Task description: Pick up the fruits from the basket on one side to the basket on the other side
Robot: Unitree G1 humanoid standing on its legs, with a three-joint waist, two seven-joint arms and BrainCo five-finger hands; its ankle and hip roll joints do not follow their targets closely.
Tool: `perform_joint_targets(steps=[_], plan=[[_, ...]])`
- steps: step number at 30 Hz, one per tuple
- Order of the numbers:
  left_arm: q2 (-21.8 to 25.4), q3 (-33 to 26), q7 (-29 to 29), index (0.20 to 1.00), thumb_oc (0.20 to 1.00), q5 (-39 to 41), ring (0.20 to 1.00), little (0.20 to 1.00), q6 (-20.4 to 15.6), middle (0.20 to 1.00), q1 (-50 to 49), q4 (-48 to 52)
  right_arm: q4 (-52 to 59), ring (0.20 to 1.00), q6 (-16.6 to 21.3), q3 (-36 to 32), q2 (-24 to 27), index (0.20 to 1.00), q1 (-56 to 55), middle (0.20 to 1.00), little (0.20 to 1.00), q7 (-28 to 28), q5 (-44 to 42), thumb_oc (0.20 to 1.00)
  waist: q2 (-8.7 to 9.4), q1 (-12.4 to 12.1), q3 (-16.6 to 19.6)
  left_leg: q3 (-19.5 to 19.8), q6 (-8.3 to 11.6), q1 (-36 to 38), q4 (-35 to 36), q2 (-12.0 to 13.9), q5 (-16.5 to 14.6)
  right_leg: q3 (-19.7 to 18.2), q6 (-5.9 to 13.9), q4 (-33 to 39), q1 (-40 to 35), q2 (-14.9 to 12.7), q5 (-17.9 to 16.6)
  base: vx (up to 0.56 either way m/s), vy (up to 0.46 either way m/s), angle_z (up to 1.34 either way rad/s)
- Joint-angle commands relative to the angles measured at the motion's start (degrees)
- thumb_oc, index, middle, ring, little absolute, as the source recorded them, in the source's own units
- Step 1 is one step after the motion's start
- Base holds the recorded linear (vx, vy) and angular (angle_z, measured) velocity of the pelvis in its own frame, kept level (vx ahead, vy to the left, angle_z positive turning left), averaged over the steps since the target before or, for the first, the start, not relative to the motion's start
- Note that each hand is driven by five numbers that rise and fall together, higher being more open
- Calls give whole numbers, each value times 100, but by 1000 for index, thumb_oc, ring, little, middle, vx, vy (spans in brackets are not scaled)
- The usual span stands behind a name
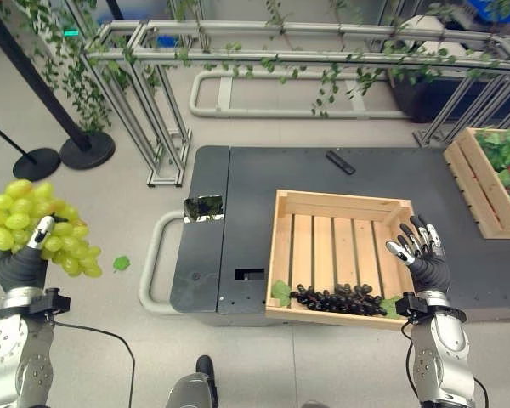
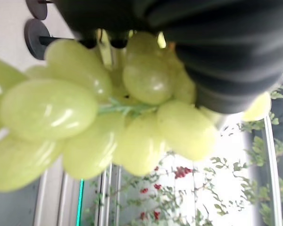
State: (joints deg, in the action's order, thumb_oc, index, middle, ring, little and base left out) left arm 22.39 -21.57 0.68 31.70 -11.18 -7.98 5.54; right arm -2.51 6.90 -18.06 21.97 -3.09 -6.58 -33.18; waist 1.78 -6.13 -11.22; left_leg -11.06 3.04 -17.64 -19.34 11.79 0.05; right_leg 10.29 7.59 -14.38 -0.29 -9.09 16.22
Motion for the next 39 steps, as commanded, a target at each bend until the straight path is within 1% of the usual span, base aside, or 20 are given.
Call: perform_joint_targets(steps=[1, 5, 8, 9, 10, 11, 13, 15, 17, 23, 24, 27, 29, 30, 32, 33, 36, 37, 38, 39], plan=[[167, -262, -185, 200, 200, -268, 200, 200, -381, 200, 35, 275, 84, 1000, 253, -32, 153, 1000, 185, 1000, 1000, -45, -129, 1000, -22, -53, -75, 407, 394, -419, 934, 150, 1293, -165, -275, 208, -355, 379, 103, -423, -344, -15], [6, -108, -142, 200, 200, -342, 200, 200, -360, 200, -26, 81, -10, 1000, 258, -189, 289, 1000, 86, 1000, 1000, 17, -145, 1000, -103, 150, -74, 126, 537, -233, 1860, 195, 1441, 181, -296, 568, -397, 527, -61, -304, -250, 15], [111, 12, -88, 200, 200, -338, 200, 200, -352, 200, 84, -85, -46, 1000, 296, -303, 438, 1000, 69, 1000, 1000, 95, -179, 1000, -9, 225, -131, 372, 519, -78, 1385, 38, 1211, 356, -386, 877, -378, 544, -370, -370, -223, 62], [49, -41, 10, 200, 200, -390, 200, 200, -324, 200, -51, 15, -25, 1000, 271, -303, 420, 1000, 43, 1000, 1000, 44, -199, 1000, 161, 281, -91, 775, 344, 184, 381, -294, 583, 345, -442, 995, -250, 452, -608, -242, -99, 22], [49, -47, 12, 200, 200, -389, 200, 200, -320, 200, -58, 24, -22, 1000, 270, -302, 417, 1000, 41, 1000, 1000, 43, -199, 1000, 152, 292, -88, 790, 330, 142, 320, -291, 561, 357, -436, 1004, -249, 458, -622, -358, -158, -20], [-45, -62, 72, 200, 200, -362, 200, 200, -290, 200, -97, 41, -65, 1000, 270, -341, 359, 1000, -20, 1000, 1000, -4, -249, 1000, 220, 369, 38, 812, 280, 424, -302, -489, 104, 495, -439, 1183, -190, 405, -769, -176, -43, -27], [-51, -47, 60, 200, 200, -380, 200, 200, -289, 200, -72, 41, -80, 1000, 307, -375, 302, 1000, -47, 1000, 1000, 1, -264, 1000, 193, 452, 116, 689, 250, 611, -317, -432, 11, 615, -422, 1271, -155, 411, -844, -133, -12, 48], [24, 11, 74, 200, 200, -381, 200, 200, -281, 200, 11, 49, -27, 1000, 373, -568, 264, 1000, -140, 1000, 1000, 47, -282, 1000, 75, 716, 298, 91, 267, 1338, 349, -125, -183, 1004, -328, 1301, -27, 364, -938, -117, 67, 100], [108, 205, 59, 200, 200, -412, 200, 200, -278, 200, 228, 16, 63, 1000, 445, -684, 196, 1000, -210, 1000, 1000, 86, -369, 1000, -68, 886, 328, -358, 351, 1471, 1196, -95, -218, 1404, -215, 1400, 2, 250, -1061, -175, 150, 94], [358, 122, -79, 200, 200, -594, 200, 200, -443, 200, 271, 198, 276, 1000, 425, -211, 361, 1000, 105, 1000, 1000, -13, -160, 1000, 38, 572, 65, 41, 226, 977, 746, -380, -487, 1877, -52, 1237, 118, -274, -1402, -21, 226, 84], [463, -23, -134, 200, 200, -700, 200, 200, -532, 200, 209, 279, 327, 1000, 373, -45, 343, 1000, 169, 1000, 1000, -79, -85, 1000, 82, 331, 31, 232, 105, 916, 639, -564, -665, 2026, 2, 1042, 45, -468, -1365, 41, 221, 39], [560, -94, -170, 200, 200, -794, 200, 200, -513, 200, 174, 313, 311, 1000, 403, 108, 184, 1000, 241, 1000, 1000, -119, 24, 1000, 134, 179, 54, 490, -99, 890, 627, -846, -774, 2116, 92, 304, 161, -765, -1389, 127, 377, 105], [643, -147, -193, 200, 200, -826, 200, 200, -542, 200, 129, 345, 282, 1000, 416, 292, 48, 1000, 277, 1000, 1000, -117, 142, 1000, 94, 6, 96, 745, -362, 1011, 727, -1196, -864, 1940, 265, -624, 264, -1230, -1953, 247, 517, 117], [722, -145, -277, 200, 200, -1005, 200, 200, -563, 200, 120, 404, 280, 1000, 376, 364, -56, 1000, 278, 1000, 1000, -127, 280, 1000, 6, 59, 74, 1099, -474, 1239, 959, -1364, -821, 1268, 255, -1164, 615, -1115, -1897, 220, 482, 103], [732, -152, -301, 200, 200, -1022, 200, 200, -550, 200, 96, 402, 268, 1000, 360, 376, -78, 1000, 289, 1000, 1000, -135, 290, 1000, -24, 52, 129, 1282, -489, 1338, 1154, -1367, -735, 1007, 195, -1147, 839, -884, -1737, 175, 220, 138], [739, -152, -317, 200, 200, -1027, 200, 200, -547, 200, 90, 400, 259, 1000, 341, 441, -70, 1000, 274, 1000, 1000, -190, 252, 1000, -39, 25, 138, 1546, -481, 1456, 1233, -1421, -733, 732, 156, -976, 1026, -616, -1523, 260, 140, 104], [775, -298, -299, 200, 200, -1164, 200, 200, -552, 200, 43, 552, 248, 1000, 298, 390, -13, 1000, 248, 1000, 1000, -288, 109, 1000, -45, -22, 133, 2258, -387, 1591, 1325, -1569, -720, 730, 99, 350, 1287, -607, -1529, 378, -6, 124], [766, -286, -319, 200, 200, -1142, 200, 200, -567, 200, 134, 510, 169, 1000, 283, 413, 25, 1000, 286, 1000, 1000, -264, 70, 1000, -35, 91, 98, 2679, -429, 1734, 1244, -1652, -887, 184, 165, 1129, 1502, -312, -1621, 397, -68, 153], [765, -287, -319, 200, 200, -1141, 200, 200, -569, 200, 142, 505, 163, 1000, 285, 413, 29, 1000, 296, 1000, 1000, -265, 67, 1000, -30, 103, 100, 2688, -428, 1710, 1235, -1664, -872, 194, 164, 1169, 1499, -320, -1662, 464, -56, 157], [764, -249, -272, 200, 200, -1065, 200, 200, -568, 200, 226, 465, 157, 1000, 275, 365, 75, 1000, 255, 1000, 1000, -271, 52, 1000, -3, 225, 71, 2993, -451, 1812, 1132, -1756, -989, -385, 238, 1429, 1657, -78, -1741, 518, -55, 156]])
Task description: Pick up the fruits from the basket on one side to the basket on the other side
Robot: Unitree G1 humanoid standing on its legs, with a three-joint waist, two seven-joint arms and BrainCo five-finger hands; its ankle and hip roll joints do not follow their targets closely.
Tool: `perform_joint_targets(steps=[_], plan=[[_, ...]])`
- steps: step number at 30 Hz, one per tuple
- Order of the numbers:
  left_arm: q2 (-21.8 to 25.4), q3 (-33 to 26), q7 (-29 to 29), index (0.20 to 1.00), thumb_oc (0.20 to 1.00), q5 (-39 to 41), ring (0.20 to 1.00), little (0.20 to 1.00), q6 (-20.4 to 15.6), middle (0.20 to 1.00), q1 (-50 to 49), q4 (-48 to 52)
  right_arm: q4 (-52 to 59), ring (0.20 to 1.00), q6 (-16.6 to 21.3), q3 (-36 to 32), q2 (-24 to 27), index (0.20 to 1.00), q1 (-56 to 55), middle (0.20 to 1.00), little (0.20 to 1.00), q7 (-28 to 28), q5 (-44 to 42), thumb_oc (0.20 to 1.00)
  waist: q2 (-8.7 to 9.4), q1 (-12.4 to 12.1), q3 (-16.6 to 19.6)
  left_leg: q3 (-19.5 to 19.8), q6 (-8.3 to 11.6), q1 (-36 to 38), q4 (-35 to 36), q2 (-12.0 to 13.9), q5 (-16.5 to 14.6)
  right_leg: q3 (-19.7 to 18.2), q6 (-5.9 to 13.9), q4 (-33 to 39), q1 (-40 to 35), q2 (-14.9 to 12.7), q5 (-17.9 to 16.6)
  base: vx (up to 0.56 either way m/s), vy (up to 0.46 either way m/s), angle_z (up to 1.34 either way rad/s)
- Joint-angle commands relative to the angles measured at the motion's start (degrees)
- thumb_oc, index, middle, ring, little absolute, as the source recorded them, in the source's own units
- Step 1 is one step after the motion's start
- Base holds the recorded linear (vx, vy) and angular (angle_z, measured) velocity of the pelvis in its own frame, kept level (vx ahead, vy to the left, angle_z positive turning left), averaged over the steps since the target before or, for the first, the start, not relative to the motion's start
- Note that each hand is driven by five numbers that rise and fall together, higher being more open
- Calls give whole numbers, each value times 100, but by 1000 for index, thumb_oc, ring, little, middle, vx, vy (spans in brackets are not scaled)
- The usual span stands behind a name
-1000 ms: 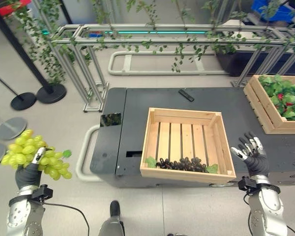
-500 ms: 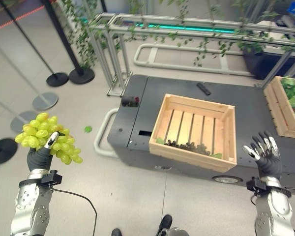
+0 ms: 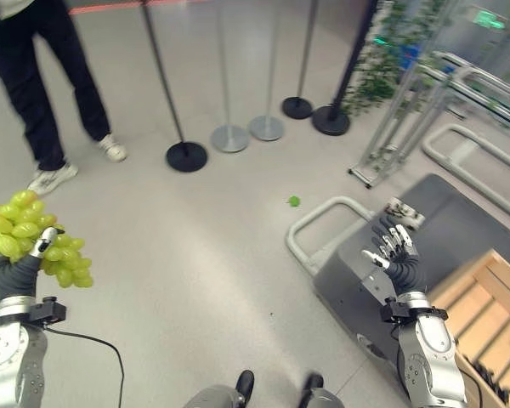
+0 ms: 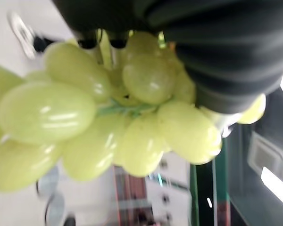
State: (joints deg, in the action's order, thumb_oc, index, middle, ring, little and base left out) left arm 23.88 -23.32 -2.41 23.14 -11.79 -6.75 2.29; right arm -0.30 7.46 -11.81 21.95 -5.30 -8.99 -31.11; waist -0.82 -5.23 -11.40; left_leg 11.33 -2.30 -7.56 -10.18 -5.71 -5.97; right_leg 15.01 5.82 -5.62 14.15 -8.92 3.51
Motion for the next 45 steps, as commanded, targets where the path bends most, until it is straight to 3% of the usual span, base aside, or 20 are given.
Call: perform_joint_targets(steps=[1, 2, 3, 6, 11, 12, 13, 14, 15, 17, 19, 20, 25, 26, 30, 35, 41, 43, 44, 45], plan=[[570, 74, 104, 200, 200, -181, 200, 200, -518, 200, 227, 757, 9, 1000, 186, -393, 85, 1000, 352, 1000, 1000, -70, -239, 1000, 276, 270, 53, 1307, 101, 996, 34, -107, -615, -1506, 498, 693, 273, 59, -564, 511, -56, 154], [569, 81, 103, 200, 200, -183, 200, 200, -519, 200, 233, 756, 11, 1000, 185, -402, 87, 1000, 349, 1000, 1000, -74, -243, 1000, 291, 297, 45, 1339, 108, 980, 29, -136, -589, -1486, 502, 699, 273, 23, -585, 592, -145, 242], [506, 213, 208, 200, 200, -210, 200, 200, -535, 200, 222, 774, 98, 1000, 111, -423, 104, 1000, 250, 1000, 1000, -284, -336, 1000, 364, 331, 91, 1883, 162, 1196, 31, -186, -673, -1875, 507, 547, 201, 217, -657, 374, -187, 220], [279, 309, 371, 200, 200, 7, 200, 200, -512, 200, 120, 786, 221, 1000, 31, -501, 101, 1000, 50, 1000, 1000, -527, -503, 1000, 411, 405, 198, 2532, 401, 1250, 3, -81, -533, -2275, 401, 107, 19, 322, -540, 323, -259, 297], [96, 470, 372, 200, 200, 215, 200, 200, -480, 200, 47, 760, 317, 1000, -14, -333, 282, 1000, -39, 1000, 1000, -614, -482, 1000, 322, 332, 172, 2762, 864, 883, 42, 326, -1, -1602, 149, -99, -271, 453, -127, 62, -364, 197], [19, 620, 293, 200, 200, 361, 200, 200, -481, 200, 91, 721, 176, 1000, 41, -272, 346, 1000, 50, 1000, 1000, -413, -491, 1000, 274, 256, 93, 2303, 985, 417, 315, 503, 451, -1076, 129, 39, -425, 405, -58, -115, -180, 239], [16, 625, 290, 200, 200, 360, 200, 200, -481, 200, 101, 720, 168, 1000, 46, -276, 350, 1000, 59, 1000, 1000, -411, -490, 1000, 280, 278, 101, 2331, 996, 391, 345, 487, 505, -1056, 136, 60, -407, 381, -97, -232, -350, 267], [8, 642, 203, 200, 200, 347, 200, 200, -490, 200, 179, 676, 197, 1000, 106, -279, 493, 1000, 179, 1000, 1000, -292, -304, 1000, 238, 253, 36, 1170, 926, -118, 541, 577, 690, -514, 151, 180, -592, 285, 16, -141, -164, 170], [4, 642, 202, 200, 200, 345, 200, 200, -489, 200, 187, 678, 192, 1000, 108, -281, 496, 1000, 189, 1000, 1000, -290, -303, 1000, 241, 263, 42, 1178, 924, -150, 537, 558, 720, -507, 158, 195, -573, 269, -13, -170, -226, 181], [3, 807, 193, 200, 200, 368, 200, 200, -451, 200, 329, 537, 112, 1000, 210, -199, 482, 1000, 335, 1000, 1000, -112, -218, 1000, 267, 316, 59, -136, 814, -243, 399, 739, 576, 121, 167, 262, -705, 76, -59, -163, -144, 227], [-25, 854, 281, 200, 200, 318, 200, 200, -436, 200, 331, 463, 29, 1000, 286, -181, 370, 1000, 402, 1000, 1000, 16, -91, 1000, 273, 322, 188, -966, 779, 86, 185, 973, 278, 824, 61, 376, -845, -26, -30, -165, -129, 187], [-25, 854, 281, 200, 200, 318, 200, 200, -434, 200, 329, 468, 28, 1000, 288, -183, 370, 1000, 400, 1000, 1000, 15, -91, 1000, 278, 338, 191, -952, 774, 76, 201, 960, 311, 842, 61, 388, -842, -37, -53, -38, -59, 137], [-89, 833, 358, 200, 200, 324, 200, 200, -383, 200, 254, 495, 60, 1000, 386, -411, 204, 1000, 183, 1000, 1000, 162, 106, 1000, 155, 500, 494, -1949, 1039, 587, 783, 1647, 379, 1733, 81, 372, -1184, -211, 73, 64, 53, 182], [-66, 856, 355, 200, 200, 307, 200, 200, -373, 200, 252, 523, 83, 1000, 414, -491, 213, 1000, 156, 1000, 1000, 241, 170, 1000, 122, 529, 498, -2320, 1111, 487, 917, 1866, 657, 2001, 106, 277, -1261, -356, 40, 0, 133, 179], [8, 851, 330, 200, 200, 271, 200, 200, -381, 200, 199, 570, 78, 1000, 436, -465, 164, 1000, 194, 1000, 1000, 314, 160, 1000, 95, 454, 479, -2498, 1146, 487, 1118, 2003, 813, 2240, 145, 176, -1344, -451, 1, 15, 186, 123], [131, 771, 342, 200, 200, 169, 200, 200, -373, 200, 72, 669, 50, 1000, 355, -444, 110, 1000, 254, 1000, 1000, 336, 319, 1000, 188, 249, 392, -2198, 962, 300, 741, 1622, 424, 2342, 358, 212, -1528, -836, -313, 85, 278, 46], [273, 577, 281, 200, 200, -22, 200, 200, -414, 200, -26, 765, -122, 1000, 250, -256, -54, 1000, 381, 1000, 1000, 280, 503, 1000, 262, 27, 355, -1829, 527, 239, 473, 834, -95, 2192, 649, -262, -1659, -1519, -836, 141, 353, 23], [313, 651, 260, 200, 200, 10, 200, 200, -430, 200, 32, 729, -156, 1000, 260, -289, -91, 1000, 294, 1000, 1000, 284, 589, 1000, 148, 169, 249, -1493, 249, 321, 467, 507, -81, 1564, 520, -1147, -1422, -1796, -1178, 201, 499, 60], [338, 695, 234, 200, 200, -61, 200, 200, -429, 200, 37, 690, -207, 1000, 271, -295, -91, 1000, 272, 1000, 1000, 317, 609, 1000, 91, 252, 225, -1394, 192, 371, 470, 472, -105, 988, 436, -1394, -1222, -1572, -940, 108, 346, 112], [337, 696, 233, 200, 200, -61, 200, 200, -429, 200, 38, 689, -208, 1000, 272, -295, -90, 1000, 272, 1000, 1000, 317, 609, 1000, 92, 243, 228, -1404, 192, 367, 469, 472, -107, 975, 435, -1404, -1207, -1574, -936, 248, 264, 163]])
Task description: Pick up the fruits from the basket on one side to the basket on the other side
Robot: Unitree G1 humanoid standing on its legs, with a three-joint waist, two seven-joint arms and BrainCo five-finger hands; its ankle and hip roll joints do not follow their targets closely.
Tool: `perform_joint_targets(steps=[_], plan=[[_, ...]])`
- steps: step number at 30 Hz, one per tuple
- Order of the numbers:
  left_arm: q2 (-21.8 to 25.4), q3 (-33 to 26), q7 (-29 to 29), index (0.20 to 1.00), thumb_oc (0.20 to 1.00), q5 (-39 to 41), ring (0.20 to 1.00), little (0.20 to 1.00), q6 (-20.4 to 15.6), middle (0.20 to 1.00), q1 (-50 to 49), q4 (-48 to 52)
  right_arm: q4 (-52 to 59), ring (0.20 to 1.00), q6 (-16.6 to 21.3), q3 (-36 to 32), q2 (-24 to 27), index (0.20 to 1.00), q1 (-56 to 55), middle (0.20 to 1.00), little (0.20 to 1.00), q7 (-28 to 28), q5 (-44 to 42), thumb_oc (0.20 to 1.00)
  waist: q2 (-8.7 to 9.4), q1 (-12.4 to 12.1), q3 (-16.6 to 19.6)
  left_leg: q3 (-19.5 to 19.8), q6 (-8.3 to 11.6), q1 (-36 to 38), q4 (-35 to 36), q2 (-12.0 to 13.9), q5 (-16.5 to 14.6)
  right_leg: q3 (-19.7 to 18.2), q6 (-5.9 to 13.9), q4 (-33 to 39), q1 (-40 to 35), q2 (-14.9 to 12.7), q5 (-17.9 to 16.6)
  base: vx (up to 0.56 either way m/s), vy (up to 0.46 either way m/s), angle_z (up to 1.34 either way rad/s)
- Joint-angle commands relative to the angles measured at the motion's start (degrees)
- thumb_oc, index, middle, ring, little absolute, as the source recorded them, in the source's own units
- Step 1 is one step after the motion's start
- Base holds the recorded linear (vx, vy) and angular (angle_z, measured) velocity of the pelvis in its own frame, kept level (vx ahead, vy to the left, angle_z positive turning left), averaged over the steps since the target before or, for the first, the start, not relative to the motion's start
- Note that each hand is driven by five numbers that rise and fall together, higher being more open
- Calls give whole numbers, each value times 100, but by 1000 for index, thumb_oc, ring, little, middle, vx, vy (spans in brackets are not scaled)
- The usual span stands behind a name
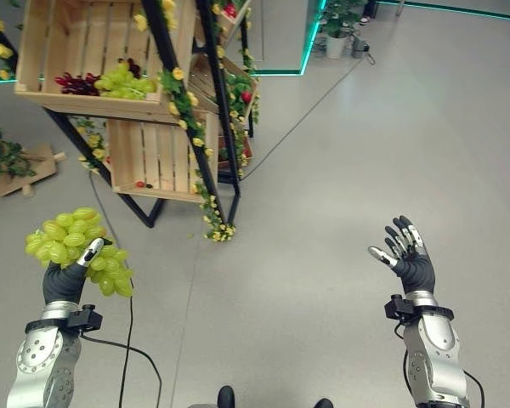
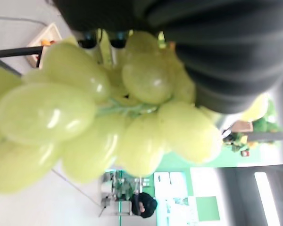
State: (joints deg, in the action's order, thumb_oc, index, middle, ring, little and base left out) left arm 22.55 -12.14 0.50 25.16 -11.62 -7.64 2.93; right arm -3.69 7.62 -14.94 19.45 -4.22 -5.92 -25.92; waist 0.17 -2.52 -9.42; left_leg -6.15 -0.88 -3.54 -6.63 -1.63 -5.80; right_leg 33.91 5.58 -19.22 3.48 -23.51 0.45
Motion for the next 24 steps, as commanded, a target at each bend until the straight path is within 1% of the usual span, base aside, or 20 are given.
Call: perform_joint_targets(steps=[1, 2, 3, 4, 5, 6, 7, 8, 9, 11, 12, 13, 16, 18, 19, 20, 21, 22, 23, 24], plan=[[463, -333, -69, 200, 200, -225, 200, 200, -419, 200, 193, 587, 103, 1000, 225, -75, 159, 1000, 76, 1000, 1000, -10, 38, 1000, -102, 193, 58, 666, 34, 202, 432, 31, -2, -1747, 253, 22, 299, 737, 48, 201, 162, 115], [458, -328, -70, 200, 200, -226, 200, 200, -420, 200, 198, 586, 101, 1000, 227, -80, 165, 1000, 76, 1000, 1000, -12, 36, 1000, -116, 175, 77, 655, 47, 196, 479, 53, 39, -1751, 227, 37, 327, 761, 29, 298, 187, 69], [451, -324, -57, 200, 200, -233, 200, 200, -392, 200, 196, 631, 93, 1000, 236, -119, 153, 1000, 55, 1000, 1000, 7, -4, 1000, -131, 192, 43, 754, 64, 321, 595, 59, 50, -1709, 194, 200, 570, 918, 192, 144, 3, 28], [452, -351, -78, 200, 200, -279, 200, 200, -373, 200, 197, 645, 58, 1000, 236, -116, 109, 1000, 82, 1000, 1000, 13, -111, 1000, -102, 180, 47, 821, 107, 338, 679, 63, 103, -1452, 212, 588, 572, 869, 86, 208, -30, 26], [451, -376, -83, 200, 200, -309, 200, 200, -365, 200, 178, 658, 33, 1000, 223, -113, 81, 1000, 116, 1000, 1000, 13, -165, 1000, -48, 157, 28, 852, 143, 367, 712, 57, 99, -1308, 267, 940, 690, 802, -2, 313, -126, 37], [418, -435, -60, 200, 200, -271, 200, 200, -319, 200, 110, 669, -55, 1000, 175, -67, 94, 1000, 130, 1000, 1000, 3, -178, 1000, -2, 185, 26, 914, 183, 510, 805, 104, 38, -1276, 393, 1653, 885, 1060, -243, 351, -126, 2], [383, -429, -67, 200, 200, -265, 200, 200, -321, 200, 107, 662, -89, 1000, 194, -72, 78, 1000, 86, 1000, 1000, 9, -203, 1000, 24, 261, 4, 973, 174, 565, 809, 88, 37, -1553, 416, 1838, 1012, 1218, -378, 409, -124, 14], [368, -429, -68, 200, 200, -274, 200, 200, -316, 200, 111, 654, -84, 1000, 214, -127, 79, 1000, 42, 1000, 1000, 39, -156, 1000, 24, 305, -30, 1061, 189, 660, 810, 120, -20, -1757, 477, 1932, 1128, 1312, -443, 273, -102, 24], [357, -414, -35, 200, 200, -288, 200, 200, -308, 200, 123, 658, -52, 1000, 206, -197, 97, 1000, 0, 1000, 1000, 49, -94, 1000, 70, 330, -39, 1165, 204, 682, 824, 98, -13, -1861, 502, 1976, 1174, 1302, -519, 254, -152, 50], [331, -379, 18, 200, 200, -294, 200, 200, -302, 200, 107, 663, -49, 1000, 197, -262, 94, 1000, -85, 1000, 1000, 42, -87, 1000, 104, 374, -23, 1277, 216, 720, 836, 73, -50, -1886, 501, 2007, 1080, 1323, -532, 144, -119, 91], [301, -338, 53, 200, 200, -343, 200, 200, -311, 200, 102, 668, -71, 1000, 211, -316, 78, 1000, -144, 1000, 1000, 25, -86, 1000, 138, 424, 8, 1345, 222, 746, 827, 62, -98, -2004, 491, 1993, 999, 1345, -539, 228, -247, 127], [215, -266, 111, 200, 200, -341, 200, 200, -303, 200, 95, 635, -160, 1000, 256, -420, 148, 1000, -180, 1000, 1000, 73, 52, 1000, 184, 410, 81, 1405, 289, 802, 758, 113, -193, -2038, 451, 1912, 882, 1331, -555, 282, -317, 143], [67, -238, 145, 200, 200, -296, 200, 200, -256, 200, -32, 567, -192, 1000, 260, -416, 167, 1000, -192, 1000, 1000, 107, 56, 1000, 158, 454, 222, 1398, 430, 914, 469, 324, -360, -1941, 329, 1695, 708, 1453, -334, 261, -299, 69], [-9, -225, 184, 200, 200, -286, 200, 200, -240, 200, -112, 543, -193, 1000, 267, -398, 156, 1000, -204, 1000, 1000, 88, -76, 1000, 138, 478, 232, 1320, 618, 800, -154, 422, -186, -1884, 205, 1672, 441, 1595, -159, 186, -269, 8], [-38, -195, 179, 200, 200, -300, 200, 200, -239, 200, -136, 520, -206, 1000, 293, -373, 146, 1000, -260, 1000, 1000, 95, -136, 1000, 125, 478, 197, 1249, 769, 630, -692, 498, 51, -1919, 102, 1724, 239, 1733, -44, 78, -179, -14], [-36, -194, 178, 200, 200, -302, 200, 200, -239, 200, -132, 521, -208, 1000, 296, -376, 144, 1000, -258, 1000, 1000, 93, -139, 1000, 146, 497, 204, 1269, 767, 577, -724, 467, 76, -1904, 99, 1747, 254, 1705, -81, 96, -174, -10], [-62, -174, 169, 200, 200, -285, 200, 200, -240, 200, -131, 500, -203, 1000, 299, -348, 160, 1000, -283, 1000, 1000, 84, -149, 1000, 181, 473, 177, 1251, 866, 390, -1128, 466, 402, -1947, 25, 1819, 97, 1771, 0, 99, -276, -12], [-110, -118, 163, 200, 200, -193, 200, 200, -236, 200, -86, 488, -138, 1000, 307, -340, 208, 1000, -350, 1000, 1000, 68, -143, 1000, 306, 421, 29, 1180, 967, -64, -2073, 369, 735, -1913, -110, 1968, -175, 1794, 43, 151, -368, -3], [-132, -117, 154, 200, 200, -207, 200, 200, -235, 200, -92, 482, -132, 1000, 293, -372, 188, 1000, -365, 1000, 1000, 104, -158, 1000, 368, 411, -30, 1002, 892, -315, -2272, 382, 699, -1890, -148, 2040, -278, 1805, 88, 126, -335, 7], [-131, -129, 150, 200, 200, -208, 200, 200, -230, 200, -93, 508, -153, 1000, 280, -402, 178, 1000, -363, 1000, 1000, 133, -176, 1000, 380, 404, -47, 791, 814, -508, -2206, 494, 644, -1862, -152, 2104, -365, 1828, 125, 70, -134, 6]])
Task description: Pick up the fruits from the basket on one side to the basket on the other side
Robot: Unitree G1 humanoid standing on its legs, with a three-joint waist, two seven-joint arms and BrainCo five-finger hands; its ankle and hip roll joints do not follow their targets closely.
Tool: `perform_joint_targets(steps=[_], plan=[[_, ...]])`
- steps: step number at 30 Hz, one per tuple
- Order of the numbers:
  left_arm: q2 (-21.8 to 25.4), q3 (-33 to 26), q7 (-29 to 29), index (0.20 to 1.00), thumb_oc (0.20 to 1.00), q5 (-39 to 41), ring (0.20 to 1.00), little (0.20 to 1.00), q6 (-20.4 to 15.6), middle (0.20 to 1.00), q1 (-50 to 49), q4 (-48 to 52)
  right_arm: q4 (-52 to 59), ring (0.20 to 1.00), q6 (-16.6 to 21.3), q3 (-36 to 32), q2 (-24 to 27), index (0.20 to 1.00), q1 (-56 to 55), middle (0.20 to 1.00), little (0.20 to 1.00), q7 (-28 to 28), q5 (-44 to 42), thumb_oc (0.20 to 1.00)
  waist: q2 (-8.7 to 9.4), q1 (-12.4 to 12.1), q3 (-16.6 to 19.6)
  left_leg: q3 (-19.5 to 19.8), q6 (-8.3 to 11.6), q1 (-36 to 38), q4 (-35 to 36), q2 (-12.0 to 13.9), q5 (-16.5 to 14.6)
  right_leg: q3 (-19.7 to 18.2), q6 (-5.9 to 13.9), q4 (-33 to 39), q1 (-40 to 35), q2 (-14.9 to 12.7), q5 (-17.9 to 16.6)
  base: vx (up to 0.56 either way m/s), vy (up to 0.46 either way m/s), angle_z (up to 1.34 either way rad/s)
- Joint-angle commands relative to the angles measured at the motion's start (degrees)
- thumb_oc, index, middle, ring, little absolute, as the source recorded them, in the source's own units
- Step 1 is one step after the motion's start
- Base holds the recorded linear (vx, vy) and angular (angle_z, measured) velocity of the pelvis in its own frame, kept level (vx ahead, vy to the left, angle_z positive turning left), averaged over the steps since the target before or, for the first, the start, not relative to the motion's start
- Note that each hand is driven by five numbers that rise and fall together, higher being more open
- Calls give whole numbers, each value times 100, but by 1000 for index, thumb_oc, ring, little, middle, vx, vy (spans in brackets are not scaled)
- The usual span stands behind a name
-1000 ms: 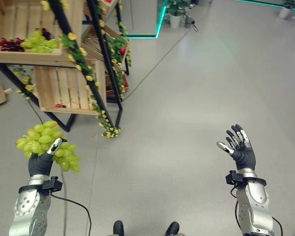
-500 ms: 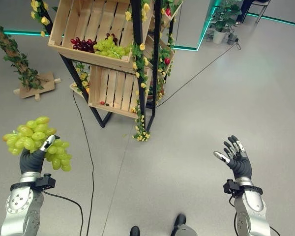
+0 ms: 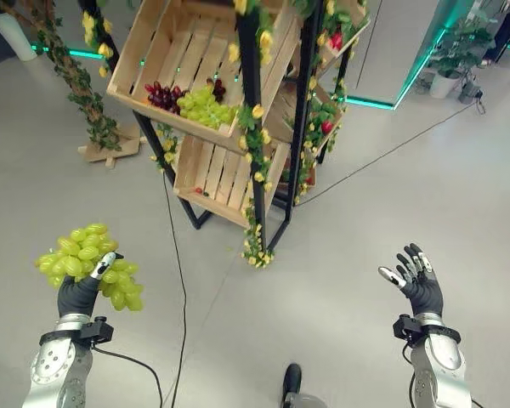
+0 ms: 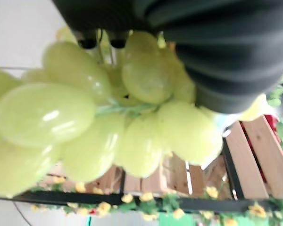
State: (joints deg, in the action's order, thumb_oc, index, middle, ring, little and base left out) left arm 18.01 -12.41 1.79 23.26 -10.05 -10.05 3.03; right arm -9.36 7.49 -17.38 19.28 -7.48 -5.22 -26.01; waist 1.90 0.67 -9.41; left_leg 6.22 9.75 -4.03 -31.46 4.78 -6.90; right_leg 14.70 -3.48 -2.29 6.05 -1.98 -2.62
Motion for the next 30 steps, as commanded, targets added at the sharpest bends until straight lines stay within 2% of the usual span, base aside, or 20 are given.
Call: perform_joint_targets(steps=[1, 2, 4, 5, 6, 9, 13, 17, 18, 19, 20, 21, 22, 23, 24, 25, 26, 28, 29, 30], plan=[[323, -104, 20, 200, 200, -19, 200, 200, -385, 200, 146, 502, 413, 1000, 292, -157, 195, 1000, -36, 1000, 1000, 64, -168, 1000, 205, 68, -45, -464, -254, -458, 267, -139, 737, 43, 755, 424, -625, -317, 428, 152, -93, 10], [280, -76, -10, 200, 200, 2, 200, 200, -379, 200, 131, 479, 357, 1000, 319, -144, 196, 1000, -9, 1000, 1000, 130, -149, 1000, 215, 17, -38, -658, -332, -755, 758, -5, 583, 53, 768, 505, -778, -303, 504, 201, -45, -11], [286, -79, -40, 200, 200, -24, 200, 200, -372, 200, 113, 468, 311, 1000, 335, -125, 215, 1000, 20, 1000, 1000, 164, -120, 1000, 203, -60, -20, -659, -386, -742, 1286, -25, 506, -21, 806, 544, -808, -273, 532, 192, -15, -19], [303, -81, -77, 200, 200, -56, 200, 200, -384, 200, 101, 471, 258, 1000, 349, -75, 233, 1000, 64, 1000, 1000, 180, -118, 1000, 155, -121, -16, -482, -385, -813, 1667, -10, 592, -77, 854, 547, -832, -211, 567, 268, 69, -43], [312, -71, -171, 200, 200, -71, 200, 200, -413, 200, 95, 479, 168, 1000, 398, 46, 304, 1000, 145, 1000, 1000, 206, -110, 1000, 60, -217, -9, -170, -259, -828, 2602, 204, 1086, -241, 881, 543, -931, -83, 714, 334, 91, -48], [373, -61, -212, 200, 200, -110, 200, 200, -437, 200, 139, 478, 101, 1000, 428, 95, 431, 1000, 218, 1000, 1000, 257, -50, 1000, 16, -253, -14, 35, -70, -875, 3238, 428, 1352, -425, 877, 577, -1110, -50, 894, 258, 80, -76], [417, -47, -165, 200, 200, -108, 200, 200, -436, 200, 154, 488, 126, 1000, 411, 47, 388, 1000, 153, 1000, 1000, 216, -45, 1000, -45, -200, 73, -219, -2, -731, 3249, 542, 1462, -519, 944, 654, -1334, -148, 939, 228, 195, -39], [511, -4, -145, 200, 200, -151, 200, 200, -458, 200, 227, 516, 184, 1000, 387, -32, 353, 1000, 118, 1000, 1000, 216, 31, 1000, -11, -175, 106, -258, -70, -751, 3031, 416, 1314, -487, 1095, 629, -1378, -418, 921, 209, 277, -25], [653, 55, -134, 200, 200, -152, 200, 200, -451, 200, 331, 497, 116, 1000, 335, -28, 310, 1000, 197, 1000, 1000, 251, 190, 1000, 60, -126, 122, -465, -329, -784, 2633, 177, 968, -533, 1282, 79, -1296, -881, 855, 255, 349, -3], [659, 53, -134, 200, 200, -151, 200, 200, -451, 200, 337, 494, 117, 1000, 333, -28, 303, 1000, 202, 1000, 1000, 252, 192, 1000, 74, -142, 121, -487, -342, -795, 2606, 165, 949, -555, 1294, 36, -1266, -902, 877, 397, 585, -14], [777, 49, -126, 200, 200, -221, 200, 200, -456, 200, 386, 534, 97, 1000, 343, -30, 214, 1000, 258, 1000, 1000, 234, 216, 1000, 83, -98, 137, -626, -541, -670, 2547, 39, 736, -562, 1422, -542, -975, -1102, 586, 211, 364, -31], [852, 80, -166, 200, 200, -286, 200, 200, -469, 200, 461, 528, 89, 1000, 360, 18, 182, 1000, 312, 1000, 1000, 238, 242, 1000, 86, -61, 127, -696, -631, -583, 2516, -66, 628, -599, 1466, -859, -776, -1234, 297, 248, 437, -48], [900, 77, -199, 200, 200, -325, 200, 200, -490, 200, 508, 551, 99, 1000, 357, 24, 185, 1000, 359, 1000, 1000, 240, 293, 1000, 68, -44, 101, -716, -690, -510, 2511, -116, 579, -641, 1476, -1115, -581, -1281, 137, 102, 203, -38], [899, 75, -202, 200, 200, -327, 200, 200, -491, 200, 513, 549, 101, 1000, 354, 25, 184, 1000, 366, 1000, 1000, 242, 297, 1000, 70, -55, 99, -731, -696, -513, 2512, -117, 579, -663, 1480, -1152, -549, -1287, 147, 80, 197, -26], [945, 40, -264, 200, 200, -406, 200, 200, -516, 200, 508, 589, 96, 1000, 374, 38, 163, 1000, 440, 1000, 1000, 275, 299, 1000, 22, -57, 67, -778, -744, -422, 2537, -133, 533, -541, 1463, -1350, -356, -1334, 20, 126, 276, -31], [1044, -82, -328, 200, 200, -523, 200, 200, -523, 200, 458, 726, 98, 1000, 364, 110, 145, 1000, 537, 1000, 1000, 305, 299, 1000, -29, -159, 83, -946, -764, -253, 2619, -146, 413, 105, 1425, -1251, -214, -1540, 34, 135, 270, -61], [1042, -88, -327, 200, 200, -523, 200, 200, -519, 200, 449, 735, 100, 1000, 360, 114, 143, 1000, 536, 1000, 1000, 306, 302, 1000, -32, -148, 86, -937, -760, -245, 2634, -142, 414, 118, 1423, -1245, -225, -1535, 39, 166, 200, -85], [1024, -191, -356, 200, 200, -472, 200, 200, -548, 200, 431, 837, 60, 1000, 379, 63, 135, 1000, 491, 1000, 1000, 382, 307, 1000, 1, -96, 110, -942, -736, -66, 2714, -177, 347, 170, 1406, -605, -125, -1222, 271, 219, 75, -69], [1004, -226, -340, 200, 200, -522, 200, 200, -543, 200, 436, 854, 57, 1000, 379, 68, 111, 1000, 495, 1000, 1000, 377, 299, 1000, 44, -162, 141, -1011, -713, -54, 2662, -194, 292, 443, 1434, -437, -245, -1308, 230, 160, 35, -24], [1006, -225, -340, 200, 200, -526, 200, 200, -540, 200, 434, 858, 59, 1000, 379, 67, 107, 1000, 492, 1000, 1000, 377, 299, 1000, 48, -154, 134, -1002, -715, -50, 2649, -200, 283, 462, 1441, -392, -283, -1307, 211, 91, -19, 1]])
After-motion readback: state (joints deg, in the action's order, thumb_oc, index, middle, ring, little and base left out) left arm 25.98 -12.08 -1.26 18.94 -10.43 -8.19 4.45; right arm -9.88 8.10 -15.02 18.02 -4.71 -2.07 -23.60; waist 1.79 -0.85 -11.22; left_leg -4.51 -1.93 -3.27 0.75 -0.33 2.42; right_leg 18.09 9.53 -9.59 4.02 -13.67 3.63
